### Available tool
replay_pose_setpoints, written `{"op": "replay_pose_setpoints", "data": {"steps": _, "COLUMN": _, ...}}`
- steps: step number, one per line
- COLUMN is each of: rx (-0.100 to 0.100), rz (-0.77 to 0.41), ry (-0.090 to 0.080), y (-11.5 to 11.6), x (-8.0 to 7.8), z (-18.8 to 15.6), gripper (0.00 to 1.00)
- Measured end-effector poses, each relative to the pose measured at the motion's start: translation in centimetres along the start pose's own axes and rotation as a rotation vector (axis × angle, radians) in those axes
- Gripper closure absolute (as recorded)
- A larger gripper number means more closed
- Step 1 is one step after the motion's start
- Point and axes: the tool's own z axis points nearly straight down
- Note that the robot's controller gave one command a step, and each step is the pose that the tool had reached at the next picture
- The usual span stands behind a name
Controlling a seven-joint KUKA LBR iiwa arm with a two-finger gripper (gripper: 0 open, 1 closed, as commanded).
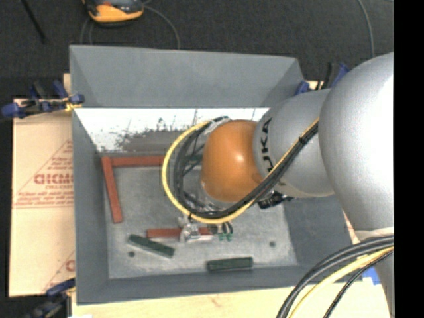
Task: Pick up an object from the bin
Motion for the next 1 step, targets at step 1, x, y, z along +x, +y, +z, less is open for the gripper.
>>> {"op": "replay_pose_setpoints", "data": {"steps": 1, "rx": 0.002, "rz": -0.015, "ry": -0.001, "y": -0.17, "x": -0.87, "z": -13.96, "gripper": 1.00}}
